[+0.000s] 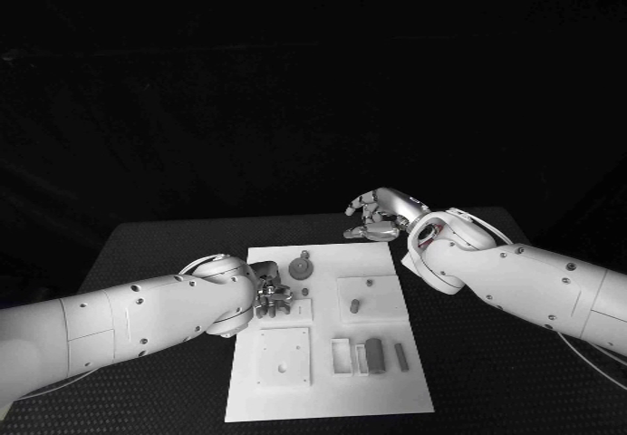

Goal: Assemble the parts on the task board

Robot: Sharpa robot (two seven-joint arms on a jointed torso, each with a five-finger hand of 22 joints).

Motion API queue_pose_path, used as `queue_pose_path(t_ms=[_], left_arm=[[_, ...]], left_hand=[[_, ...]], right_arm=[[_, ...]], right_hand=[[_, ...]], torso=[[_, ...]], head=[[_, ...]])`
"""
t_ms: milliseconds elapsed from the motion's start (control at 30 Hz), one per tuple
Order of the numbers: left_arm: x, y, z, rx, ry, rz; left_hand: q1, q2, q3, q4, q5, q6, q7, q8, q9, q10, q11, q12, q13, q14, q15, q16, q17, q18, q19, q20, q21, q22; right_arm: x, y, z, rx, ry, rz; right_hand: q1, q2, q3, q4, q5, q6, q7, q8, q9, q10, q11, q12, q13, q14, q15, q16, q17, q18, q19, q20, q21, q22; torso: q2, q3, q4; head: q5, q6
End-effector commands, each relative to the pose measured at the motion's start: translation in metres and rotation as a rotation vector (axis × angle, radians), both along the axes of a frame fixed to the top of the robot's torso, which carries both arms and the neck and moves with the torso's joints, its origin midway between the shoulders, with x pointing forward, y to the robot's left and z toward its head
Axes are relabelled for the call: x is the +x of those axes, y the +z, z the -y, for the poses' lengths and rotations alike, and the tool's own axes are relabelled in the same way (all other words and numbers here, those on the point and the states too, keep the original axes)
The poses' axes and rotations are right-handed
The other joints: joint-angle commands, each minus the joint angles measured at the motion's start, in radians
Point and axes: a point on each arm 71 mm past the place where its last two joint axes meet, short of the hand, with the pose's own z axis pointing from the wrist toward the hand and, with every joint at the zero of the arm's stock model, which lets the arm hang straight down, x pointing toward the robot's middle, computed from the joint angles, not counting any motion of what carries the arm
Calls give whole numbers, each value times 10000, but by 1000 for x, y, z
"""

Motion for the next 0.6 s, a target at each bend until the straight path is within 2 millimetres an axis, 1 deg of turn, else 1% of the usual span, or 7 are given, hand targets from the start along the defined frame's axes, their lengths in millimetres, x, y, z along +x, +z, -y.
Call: queue_pose_path(t_ms=[33, 133, 233, 333, 600], left_arm=[[-2, -1, 3, 104, -175, -59], [-3, -2, 4, 95, -203, -77], [-4, -2, 5, 92, -226, -99], [-4, -2, 5, 105, -238, -89], [-3, -1, 4, 291, -351, 250]], left_hand=[[-11, 93, 63, 15, 71, 853, -802, 57, 27, -2, -73, 32, 17, 47, -38, 72, -11, 37, 60, 1, 48, 22], [-57, 109, 87, -9, 183, 870, -817, 81, 53, 14, -87, 59, 36, 57, -51, 121, -14, 39, 75, -12, 62, 67], [-93, 112, 89, -13, 222, 886, -827, 98, 69, 27, -95, 78, 49, 67, -57, 151, -15, 37, 84, -18, 72, 94], [-132, 121, 88, -9, 240, 912, -841, 124, 89, 54, -109, 106, 66, 85, -67, 191, -13, 40, 107, -29, 91, 128], [-145, 122, 89, -10, 249, 918, -846, 132, 95, 60, -114, 115, 72, 90, -72, 205, -12, 41, 114, -33, 97, 140]], right_arm=[[0, 0, -1, -42, 92, -92], [0, 0, -1, -44, 88, -94], [0, 0, -1, -46, 87, -96], [0, 0, 0, -49, 85, -99], [-1, 0, 0, -48, 89, -99]], right_hand=[[13, 107, -43, 8, -12, -113, 196, 45, -16, -18, -9, 31, -11, -61, 5, 27, 2, 563, 32, -14, -39, 109], [11, 107, -46, 10, -12, -114, 196, 45, -17, -18, -8, 31, -12, -62, 5, 27, 1, 563, 31, -14, -41, 109], [10, 107, -49, 13, -12, -113, 196, 45, -19, -18, -8, 32, -15, -63, 5, 27, 1, 563, 31, -13, -42, 110], [10, 108, -52, 15, -12, -113, 196, 46, -20, -19, -8, 33, -17, -63, 5, 27, 1, 563, 31, -13, -44, 110], [9, 109, -62, 25, -11, -112, 196, 47, -25, -21, -8, 35, -27, -67, 5, 26, -1, 563, 30, -10, -50, 111]], torso=[[-5, 8, -8], [-3, 8, -8], [-5, 5, 0], [-3, 2, 2], [-5, -1, 7]], head=[[2, -7], [3, -9], [-9, -15], [-9, -23], [-6, 9]])
